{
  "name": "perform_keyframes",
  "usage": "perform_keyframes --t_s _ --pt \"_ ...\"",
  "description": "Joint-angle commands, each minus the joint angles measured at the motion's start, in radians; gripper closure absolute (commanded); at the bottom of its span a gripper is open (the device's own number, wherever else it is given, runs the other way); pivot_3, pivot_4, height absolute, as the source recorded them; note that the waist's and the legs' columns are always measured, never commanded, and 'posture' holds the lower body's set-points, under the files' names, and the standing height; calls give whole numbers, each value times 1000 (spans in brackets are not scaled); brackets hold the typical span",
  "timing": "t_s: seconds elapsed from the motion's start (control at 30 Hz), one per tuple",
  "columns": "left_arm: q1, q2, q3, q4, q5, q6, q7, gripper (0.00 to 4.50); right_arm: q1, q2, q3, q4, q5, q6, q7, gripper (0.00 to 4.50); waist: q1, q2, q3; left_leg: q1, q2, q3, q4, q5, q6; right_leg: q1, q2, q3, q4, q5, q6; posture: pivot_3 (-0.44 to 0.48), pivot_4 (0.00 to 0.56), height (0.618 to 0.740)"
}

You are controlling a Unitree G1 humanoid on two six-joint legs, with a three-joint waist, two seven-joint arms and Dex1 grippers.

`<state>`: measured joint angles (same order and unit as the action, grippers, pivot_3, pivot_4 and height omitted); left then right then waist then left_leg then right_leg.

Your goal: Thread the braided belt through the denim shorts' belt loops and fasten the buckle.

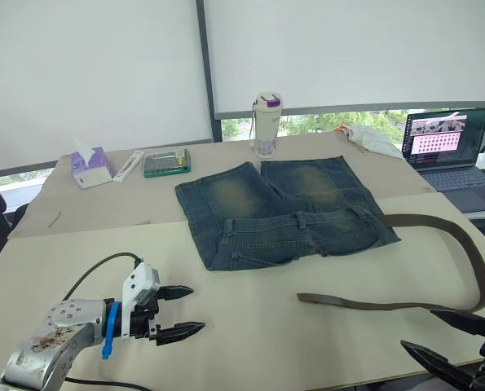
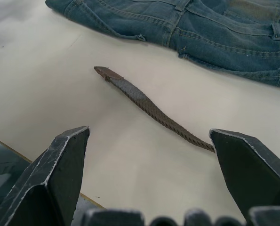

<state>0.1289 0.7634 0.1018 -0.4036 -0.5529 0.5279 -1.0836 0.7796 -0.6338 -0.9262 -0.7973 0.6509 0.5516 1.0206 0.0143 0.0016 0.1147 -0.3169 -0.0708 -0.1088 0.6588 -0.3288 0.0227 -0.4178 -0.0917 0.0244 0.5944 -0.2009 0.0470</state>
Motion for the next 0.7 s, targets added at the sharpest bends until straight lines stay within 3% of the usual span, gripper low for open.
perform_keyframes --t_s 0.03,0.23,0.4,0.53,0.7 --pt "-65 -27 -15 27 -17 -28 -10 11 1 19 3 -46 23 -30 -31 0 1 0 0 0 0 0 0 0 0 0 0 0 0 0 0 0 150 740" --pt "-286 -114 -149 161 101 -118 12 11 14 87 60 -187 69 -11 -149 0 15 1 0 1 0 -1 1 1 -2 0 -1 -2 0 0 -1 0 150 740" --pt "-566 -238 -360 288 279 -73 95 11 34 95 98 -249 93 -26 -241 0 27 -1 0 2 -2 -1 2 2 -3 -1 -1 -1 0 1 0 0 150 740" --pt "-857 -437 -545 545 427 -102 109 11 47 41 162 -250 53 -67 -345 0 29 -5 0 0 -3 -1 2 1 -2 2 -1 -2 -1 1 0 0 150 740" --pt "-1072 -630 -664 849 584 -213 167 11 42 -45 237 -250 35 -85 -462 0 11 -6 1 1 -2 2 2 0 0 7 1 -1 -1 -2 3 0 150 740"
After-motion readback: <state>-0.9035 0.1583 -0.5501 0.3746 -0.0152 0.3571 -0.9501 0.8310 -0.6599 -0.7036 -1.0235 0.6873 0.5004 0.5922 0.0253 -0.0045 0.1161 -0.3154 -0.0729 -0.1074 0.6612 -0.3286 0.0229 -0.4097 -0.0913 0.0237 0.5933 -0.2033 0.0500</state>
